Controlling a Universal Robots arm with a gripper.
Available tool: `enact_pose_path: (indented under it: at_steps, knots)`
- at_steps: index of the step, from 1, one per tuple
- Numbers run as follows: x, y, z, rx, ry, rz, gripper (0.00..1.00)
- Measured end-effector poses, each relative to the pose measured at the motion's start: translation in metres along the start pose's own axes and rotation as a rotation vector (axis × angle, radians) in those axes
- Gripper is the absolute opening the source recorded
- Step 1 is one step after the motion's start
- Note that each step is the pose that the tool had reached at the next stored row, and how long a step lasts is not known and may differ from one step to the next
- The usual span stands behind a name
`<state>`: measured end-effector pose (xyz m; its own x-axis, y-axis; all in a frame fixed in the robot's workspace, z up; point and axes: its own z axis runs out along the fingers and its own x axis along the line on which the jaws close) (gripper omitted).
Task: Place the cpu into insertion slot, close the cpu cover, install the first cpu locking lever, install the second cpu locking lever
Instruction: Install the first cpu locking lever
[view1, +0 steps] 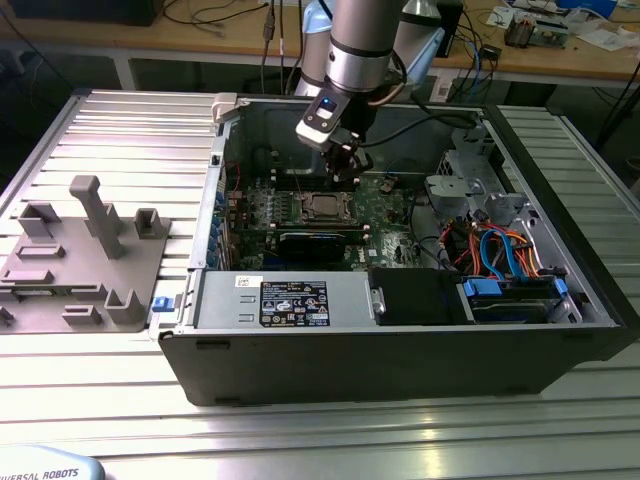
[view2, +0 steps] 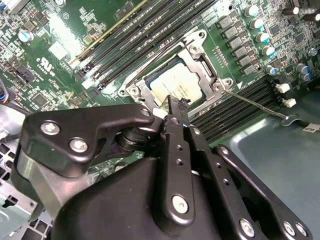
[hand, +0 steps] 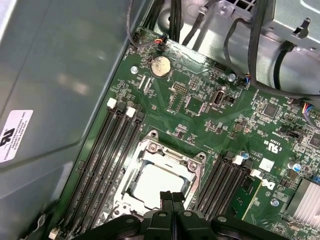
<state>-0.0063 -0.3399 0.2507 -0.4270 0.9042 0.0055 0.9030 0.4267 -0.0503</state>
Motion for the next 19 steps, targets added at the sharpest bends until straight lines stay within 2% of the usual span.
enact_pose_path:
  at_steps: [19]
  knots:
    - [0.0,0.0,0.0,0.0006,-0.0049,-0.096,0.11]
